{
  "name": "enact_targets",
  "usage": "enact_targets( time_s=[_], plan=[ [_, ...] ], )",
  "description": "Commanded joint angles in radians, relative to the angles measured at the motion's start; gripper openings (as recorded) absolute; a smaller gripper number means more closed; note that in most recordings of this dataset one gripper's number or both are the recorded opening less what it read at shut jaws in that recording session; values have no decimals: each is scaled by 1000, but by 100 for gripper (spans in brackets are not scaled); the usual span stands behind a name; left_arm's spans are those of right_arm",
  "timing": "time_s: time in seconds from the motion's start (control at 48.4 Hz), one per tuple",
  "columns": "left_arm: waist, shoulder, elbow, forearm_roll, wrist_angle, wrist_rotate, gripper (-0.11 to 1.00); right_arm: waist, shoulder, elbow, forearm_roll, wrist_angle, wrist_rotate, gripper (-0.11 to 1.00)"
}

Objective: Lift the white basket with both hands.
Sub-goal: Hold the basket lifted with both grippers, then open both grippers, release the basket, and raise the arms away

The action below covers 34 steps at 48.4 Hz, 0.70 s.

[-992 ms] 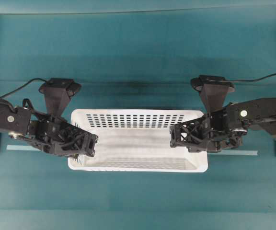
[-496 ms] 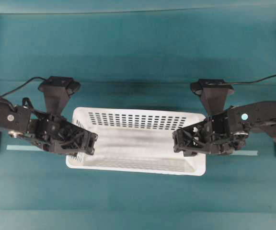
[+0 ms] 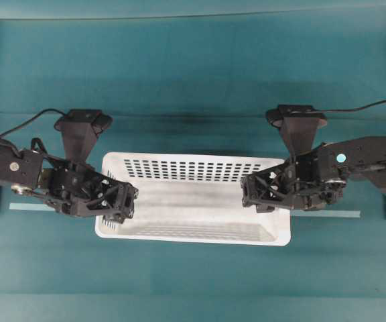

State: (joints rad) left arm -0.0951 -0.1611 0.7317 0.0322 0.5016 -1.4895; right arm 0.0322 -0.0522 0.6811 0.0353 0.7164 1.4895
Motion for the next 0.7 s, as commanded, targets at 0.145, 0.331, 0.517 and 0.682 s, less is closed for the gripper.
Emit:
enact_targets(
  time_s=[0.145,0.331,0.517,0.682],
  plan=[
    [-2,-12,-11,5,-8,8,81,-11,-3,2,-18,-18,-28,75],
    [0,-28,-3,5,-6,11,92,-12,-23,2,-18,-37,-77,95],
    [20,-72,-6,5,-5,11,94,-31,-83,-5,-21,12,-86,98],
    [43,-166,-3,5,-3,51,94,-32,-179,0,-25,48,-92,99]
  ],
)
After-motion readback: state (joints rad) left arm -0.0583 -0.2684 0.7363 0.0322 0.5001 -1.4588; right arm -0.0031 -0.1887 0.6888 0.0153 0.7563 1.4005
